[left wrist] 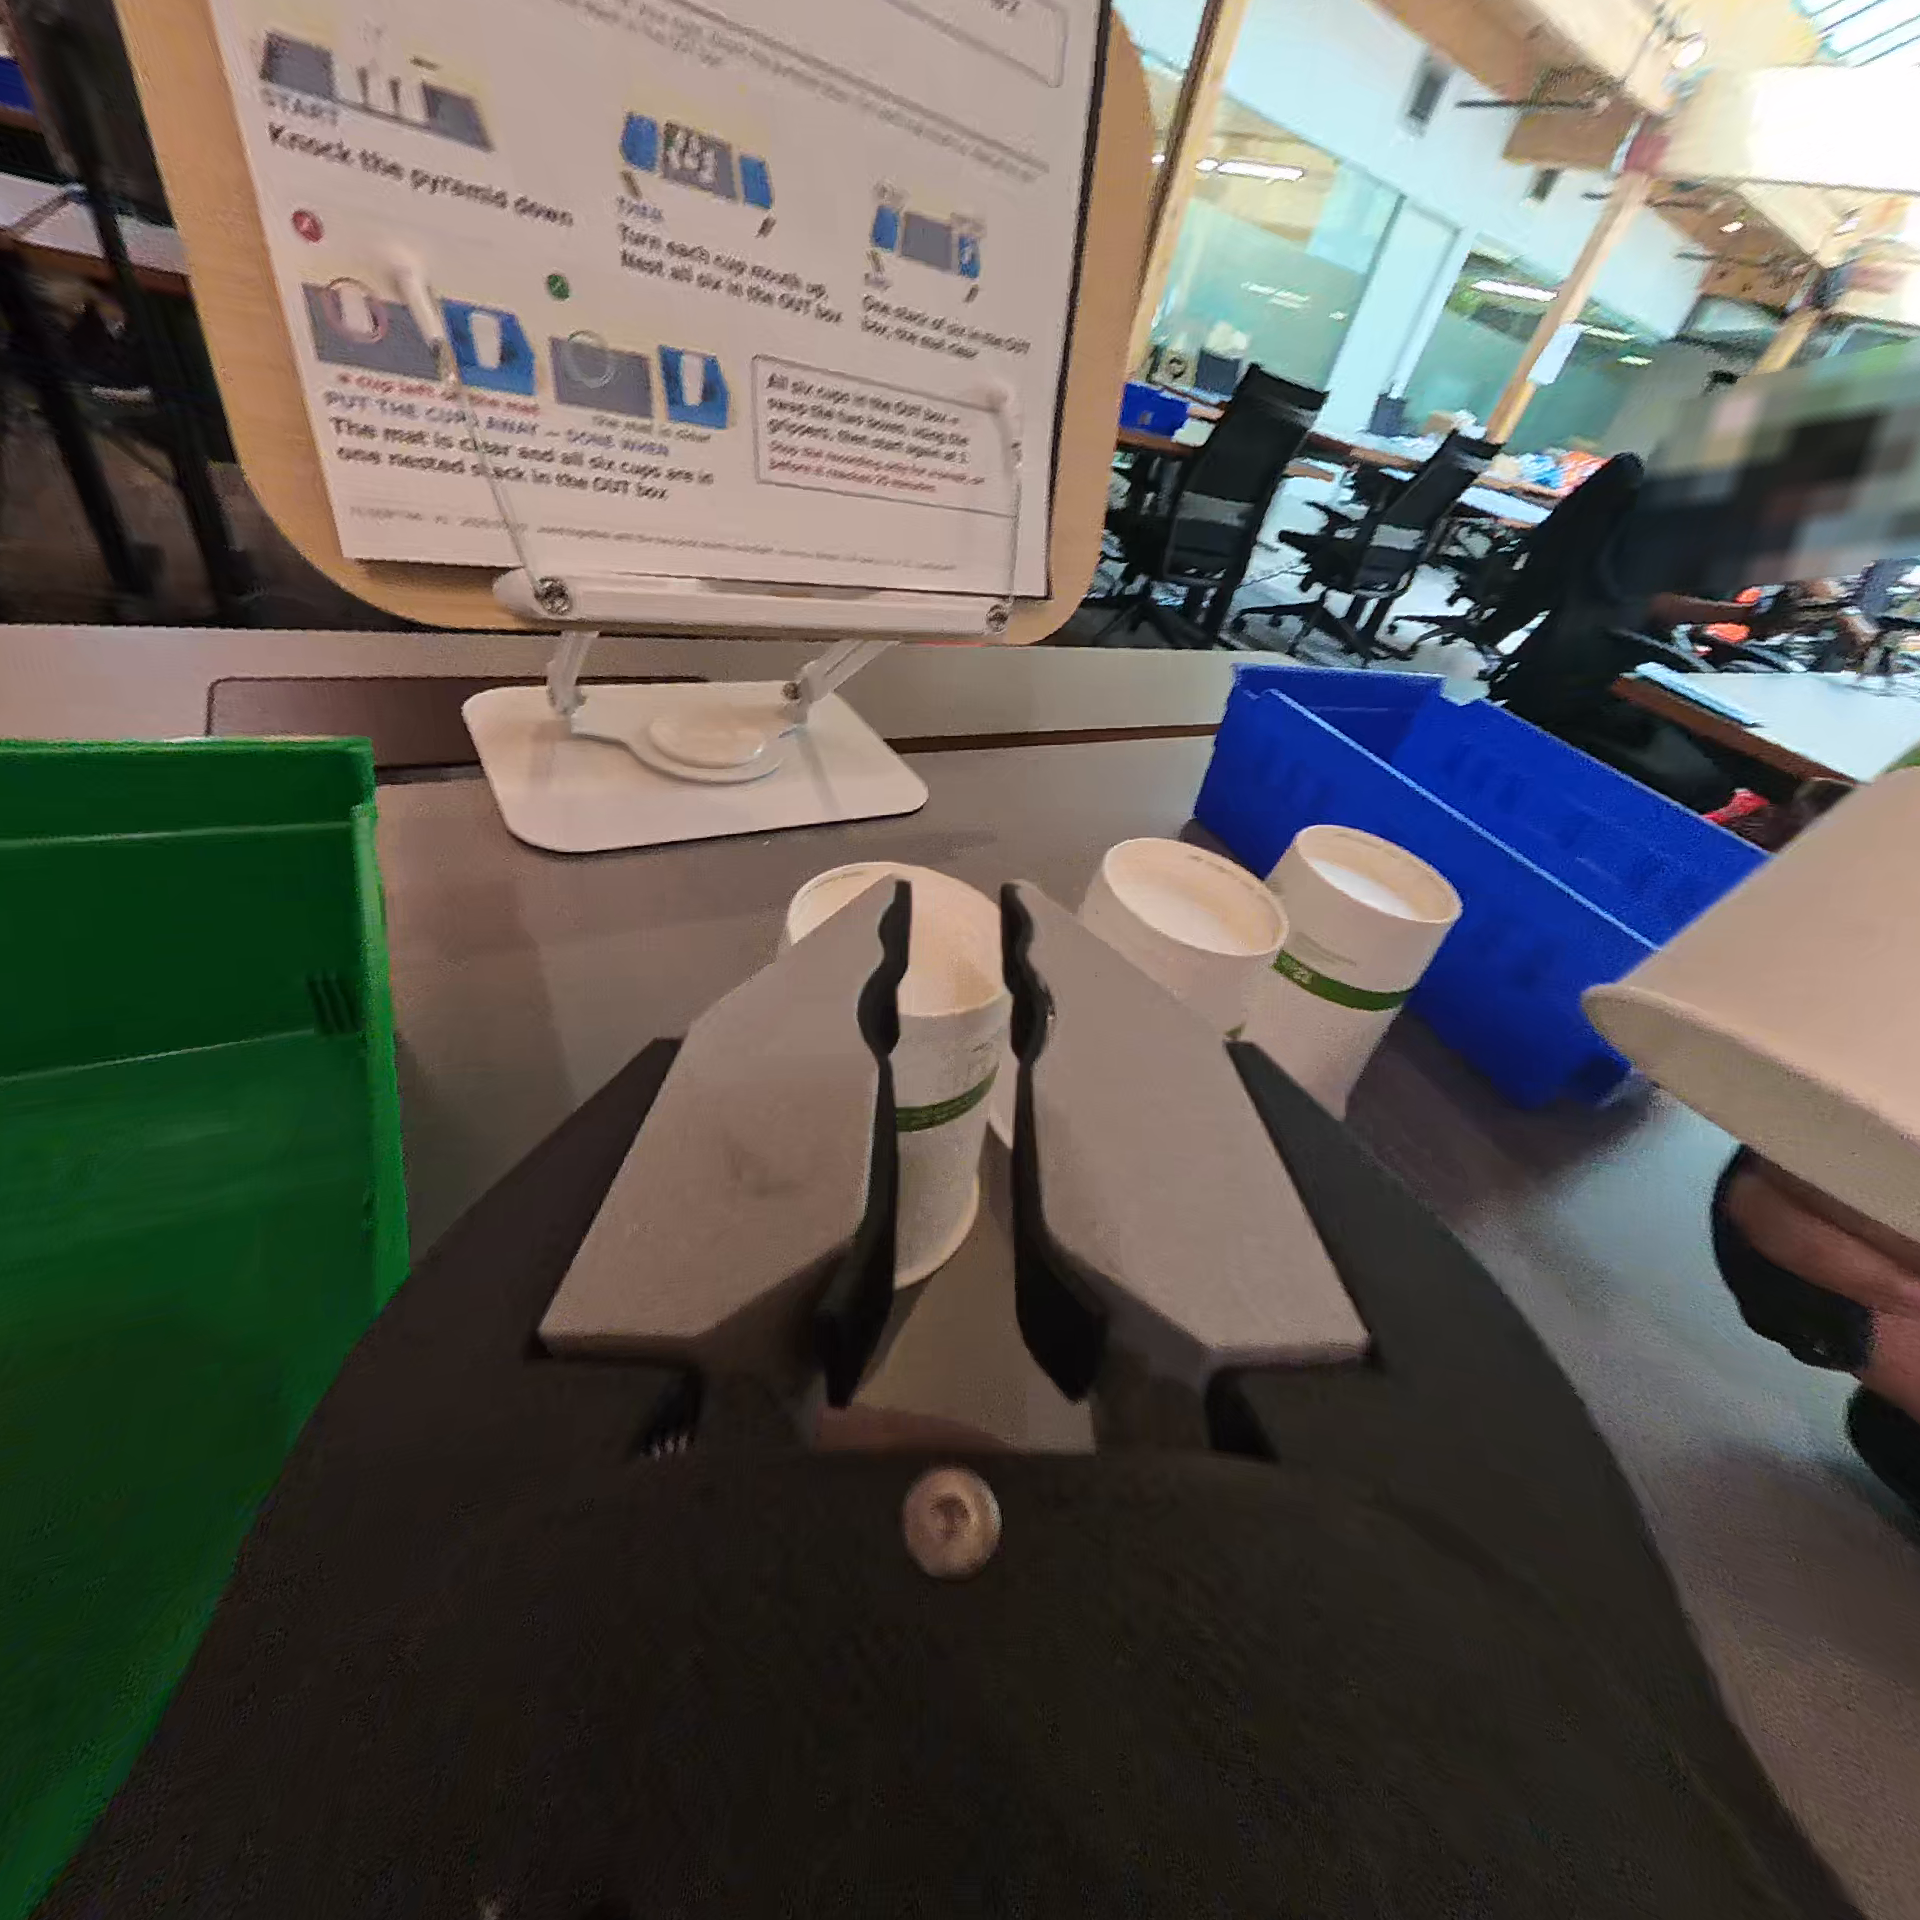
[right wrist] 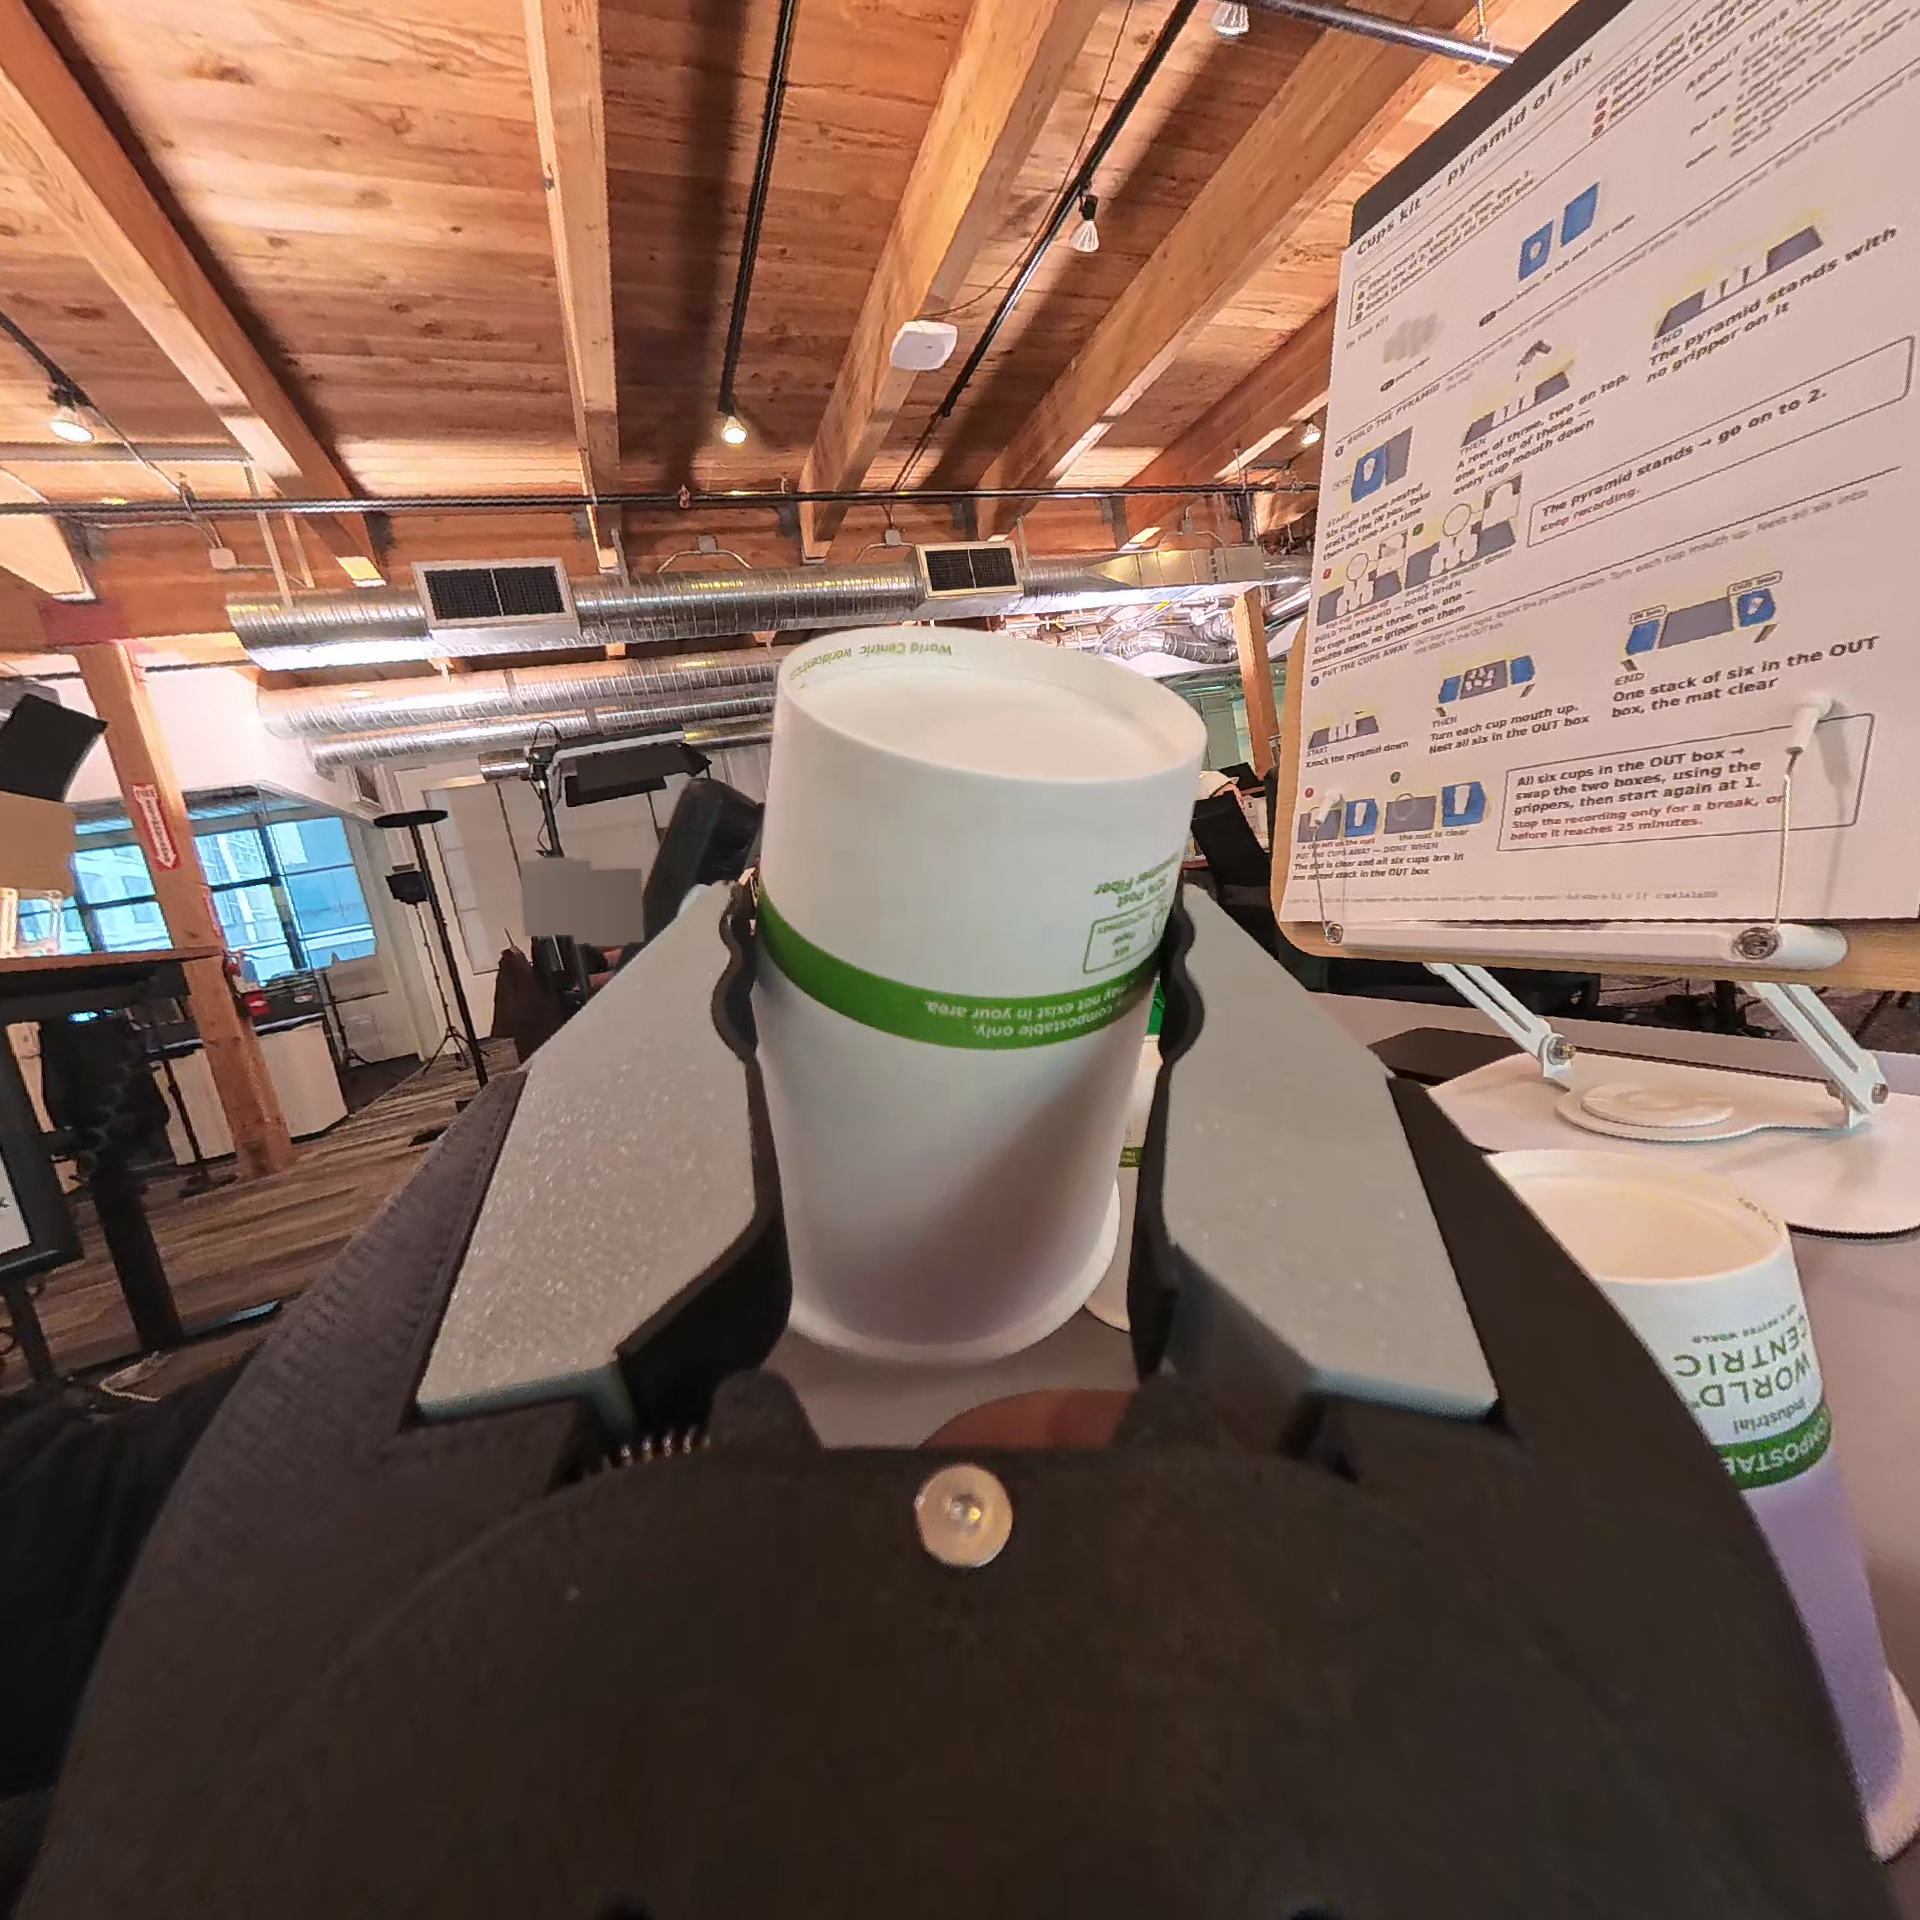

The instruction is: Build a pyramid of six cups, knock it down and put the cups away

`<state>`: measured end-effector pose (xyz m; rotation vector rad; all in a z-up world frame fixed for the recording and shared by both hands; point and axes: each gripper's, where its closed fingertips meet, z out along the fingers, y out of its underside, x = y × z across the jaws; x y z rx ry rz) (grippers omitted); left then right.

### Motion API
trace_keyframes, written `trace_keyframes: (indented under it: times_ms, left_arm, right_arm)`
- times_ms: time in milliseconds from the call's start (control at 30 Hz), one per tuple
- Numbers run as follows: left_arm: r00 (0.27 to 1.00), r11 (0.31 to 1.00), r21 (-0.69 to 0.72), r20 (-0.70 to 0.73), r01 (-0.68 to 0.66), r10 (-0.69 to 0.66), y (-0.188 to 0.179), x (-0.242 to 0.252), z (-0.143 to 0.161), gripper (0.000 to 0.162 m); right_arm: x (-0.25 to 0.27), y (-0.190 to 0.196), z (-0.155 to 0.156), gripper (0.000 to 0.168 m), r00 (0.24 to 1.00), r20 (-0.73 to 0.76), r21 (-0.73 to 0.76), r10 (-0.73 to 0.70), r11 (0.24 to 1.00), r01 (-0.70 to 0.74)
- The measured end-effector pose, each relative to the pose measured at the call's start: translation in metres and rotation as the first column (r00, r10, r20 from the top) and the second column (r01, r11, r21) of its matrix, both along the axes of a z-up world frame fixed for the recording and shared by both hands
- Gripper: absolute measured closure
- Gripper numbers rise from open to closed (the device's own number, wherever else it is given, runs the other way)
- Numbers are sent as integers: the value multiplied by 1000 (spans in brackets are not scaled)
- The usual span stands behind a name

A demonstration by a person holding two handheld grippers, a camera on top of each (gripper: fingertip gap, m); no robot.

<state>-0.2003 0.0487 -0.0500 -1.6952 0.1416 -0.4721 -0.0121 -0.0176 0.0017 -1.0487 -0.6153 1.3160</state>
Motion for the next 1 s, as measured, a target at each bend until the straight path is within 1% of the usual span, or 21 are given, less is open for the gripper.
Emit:
trace_keyframes:
  times_ms: [67,100,200,267,400,467,500,533,567,633,667,700,767,867,933,1000]
  left_arm:
    - [998,998,-21,-17,-57,56,5,-3,-5,155]
    - [996,996,-28,-27,-88,87,8,-5,-7,160]
    - [969,969,-38,-52,-244,242,18,-22,-13,162]
    - [960,960,-53,-81,-274,269,23,-22,-22,161]
    - [948,947,-112,-141,-302,285,33,-16,-46,144]
    - [947,947,-108,-148,-301,285,35,-15,-50,141]
    - [946,945,-100,-128,-311,298,35,-16,-47,133]
    - [946,944,-87,-94,-319,311,34,-19,-42,118]
    - [951,950,-64,-52,-307,304,33,-19,-36,104]
    - [969,970,-19,46,-243,243,30,-13,-23,100]
    - [975,980,-4,100,-200,199,28,-9,-18,94]
    - [976,987,-1,150,-158,156,27,-6,-16,88]
    - [969,994,-39,222,-102,108,28,-3,-19,81]
    - [968,996,-63,238,-65,78,29,0,-22,78]
    - [976,996,-64,203,-66,78,29,1,-25,78]
    - [983,996,-63,165,-66,75,31,4,-27,74]
  right_arm:
    - [0,-1,1,92,1000,-2,2,1,1000,-1]
    - [0,-1,1,92,1000,-4,4,4,1000,-4]
    - [1,-3,2,92,1000,-8,13,4,1000,-4]
    - [2,-4,3,92,1000,-12,15,2,1000,-2]
    - [3,-4,3,92,1000,-17,14,6,1000,-6]
    - [2,-5,3,92,1000,-16,15,9,1000,-8]
    - [2,-5,3,92,1000,-15,16,10,1000,-10]
    - [1,-6,3,92,1000,-15,18,12,1000,-11]
    - [1,-6,3,92,1000,-15,18,12,1000,-12]
    - [1,-7,3,92,1000,-14,16,15,1000,-15]
    - [1,-7,3,92,1000,-15,16,15,1000,-15]
    - [1,-7,3,92,1000,-16,17,14,1000,-14]
    - [1,-7,3,92,1000,-16,18,16,1000,-16]
    - [-1,-8,3,92,1000,-13,17,20,1000,-20]
    - [-2,-8,2,92,1000,-8,18,21,1000,-21]
    - [-2,-9,2,92,1000,-8,18,23,1000,-23]
